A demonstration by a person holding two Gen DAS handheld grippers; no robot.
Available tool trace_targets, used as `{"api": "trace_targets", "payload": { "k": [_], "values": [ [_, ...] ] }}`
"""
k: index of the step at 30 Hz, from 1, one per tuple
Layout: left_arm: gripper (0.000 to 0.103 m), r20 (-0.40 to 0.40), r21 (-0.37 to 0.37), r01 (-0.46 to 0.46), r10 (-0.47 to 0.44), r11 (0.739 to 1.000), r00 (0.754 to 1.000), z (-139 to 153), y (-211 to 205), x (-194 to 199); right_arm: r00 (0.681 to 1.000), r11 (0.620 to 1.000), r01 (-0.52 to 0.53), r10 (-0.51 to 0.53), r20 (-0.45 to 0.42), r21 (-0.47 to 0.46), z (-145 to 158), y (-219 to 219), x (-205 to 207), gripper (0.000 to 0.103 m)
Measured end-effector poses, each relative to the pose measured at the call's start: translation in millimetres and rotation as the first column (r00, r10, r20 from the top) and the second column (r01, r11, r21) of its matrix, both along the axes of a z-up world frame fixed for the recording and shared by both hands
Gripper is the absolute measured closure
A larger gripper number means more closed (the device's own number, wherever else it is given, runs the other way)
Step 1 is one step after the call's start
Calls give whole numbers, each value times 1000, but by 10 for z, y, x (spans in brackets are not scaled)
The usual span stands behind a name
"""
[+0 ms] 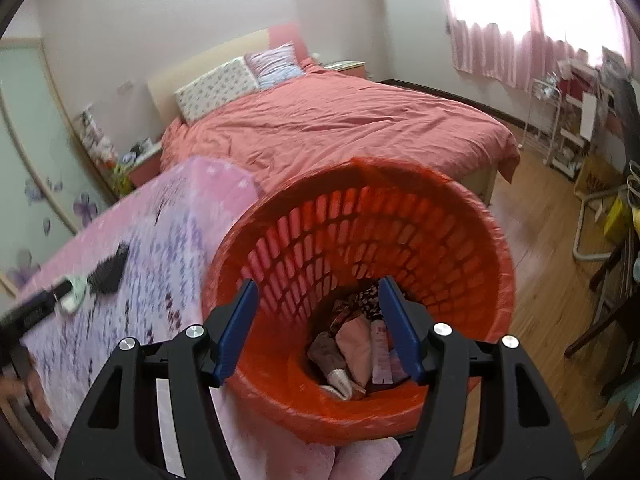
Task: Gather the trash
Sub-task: 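Grasp the green cat-face cloth with the left gripper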
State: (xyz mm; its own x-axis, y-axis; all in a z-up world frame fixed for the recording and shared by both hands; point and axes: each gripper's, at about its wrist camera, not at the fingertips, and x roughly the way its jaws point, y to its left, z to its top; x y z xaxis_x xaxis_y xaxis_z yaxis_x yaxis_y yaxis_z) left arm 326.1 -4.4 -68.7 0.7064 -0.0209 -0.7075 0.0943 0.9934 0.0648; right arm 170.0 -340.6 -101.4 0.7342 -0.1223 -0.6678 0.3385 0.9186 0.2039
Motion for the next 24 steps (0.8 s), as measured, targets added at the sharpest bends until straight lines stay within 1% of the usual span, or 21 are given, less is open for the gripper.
{"api": "trace_targets", "payload": {
  "k": [1,4,9,10,11,12,14,16,17,19,21,22,24],
  "values": [
    [21,1,-1,-27,27,1000,1000,-6,117,56,1000,1000,-13,13,-5,-10,-6,51,10,40],
    [21,-18,-16,-64,64,998,998,-69,353,203,999,999,-47,47,-18,-21,-8,188,41,40],
    [22,-73,-15,-59,58,998,996,-224,481,405,995,995,-94,93,-24,-25,25,379,86,40],
    [26,-89,-18,-56,54,998,995,-261,490,442,994,994,-104,104,-25,-27,38,412,93,40],
    [29,-101,-27,-50,47,998,994,-307,483,466,994,994,-110,109,-26,-29,40,468,106,40],
    [35,-123,-43,-38,33,998,992,-334,484,497,993,993,-118,118,-27,-30,48,497,113,40],
    [43,-120,-58,-43,35,997,992,-332,470,468,991,991,-133,132,-30,-29,55,564,138,40],
    [65,-110,-55,-44,37,998,993,-345,477,441,989,989,-147,146,-33,-25,49,645,164,40],
    [69,-108,-52,-44,38,998,993,-341,485,434,987,987,-157,156,-36,-22,45,689,177,40],
    [82,-103,-73,-33,25,997,994,-322,559,412,984,984,-175,174,-38,-20,45,785,202,40],
    [86,-105,-75,-27,19,997,994,-303,618,382,979,979,-203,202,-40,-24,54,908,234,40],
    [89,-104,-57,-27,21,998,994,-283,673,342,977,977,-213,211,-41,-27,54,954,249,40],
    [90,-106,-31,-33,30,999,994,-256,786,269,970,970,-242,240,-46,-34,54,1087,300,40]
  ]
}}
